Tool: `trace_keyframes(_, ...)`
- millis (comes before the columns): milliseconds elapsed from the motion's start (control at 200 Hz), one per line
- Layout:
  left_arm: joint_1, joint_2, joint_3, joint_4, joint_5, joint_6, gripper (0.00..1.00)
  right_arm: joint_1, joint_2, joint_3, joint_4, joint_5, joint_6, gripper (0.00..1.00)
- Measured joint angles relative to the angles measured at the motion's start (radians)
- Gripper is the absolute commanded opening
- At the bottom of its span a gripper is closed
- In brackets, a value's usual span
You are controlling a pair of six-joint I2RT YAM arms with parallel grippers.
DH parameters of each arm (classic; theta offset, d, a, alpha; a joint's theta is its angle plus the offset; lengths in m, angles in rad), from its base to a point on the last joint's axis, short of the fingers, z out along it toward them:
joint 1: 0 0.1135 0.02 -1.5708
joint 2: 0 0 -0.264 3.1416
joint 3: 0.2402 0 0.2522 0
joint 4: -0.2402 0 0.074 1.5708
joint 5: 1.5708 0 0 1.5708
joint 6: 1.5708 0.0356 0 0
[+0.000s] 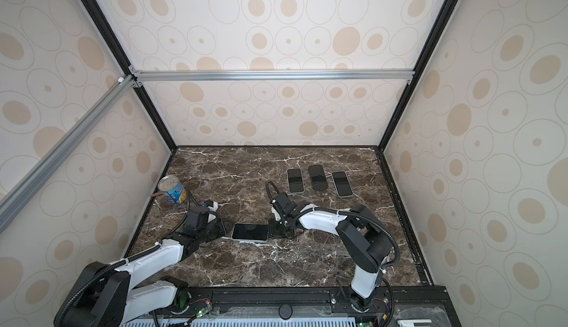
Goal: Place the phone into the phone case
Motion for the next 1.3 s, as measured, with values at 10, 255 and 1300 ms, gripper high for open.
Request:
trace_keyframes(10,0.0,0.007,0.002,0.002,0.001,0.0,0.29,0.0,0.0,0.002,-0.002,0.002,-0.001,0.17)
trace_keyframes(255,0.0,0.121,0.008,0.044,0.05,0.01,0.24,0.0,0.001,0.043,-0.019,0.009,-0.017,0.16)
trace_keyframes(1300,0.0,0.063,-0.081,0.113,0.08,0.0,0.18,0.0,0.077,0.074,-0.029,-0.03,-0.029,0.12)
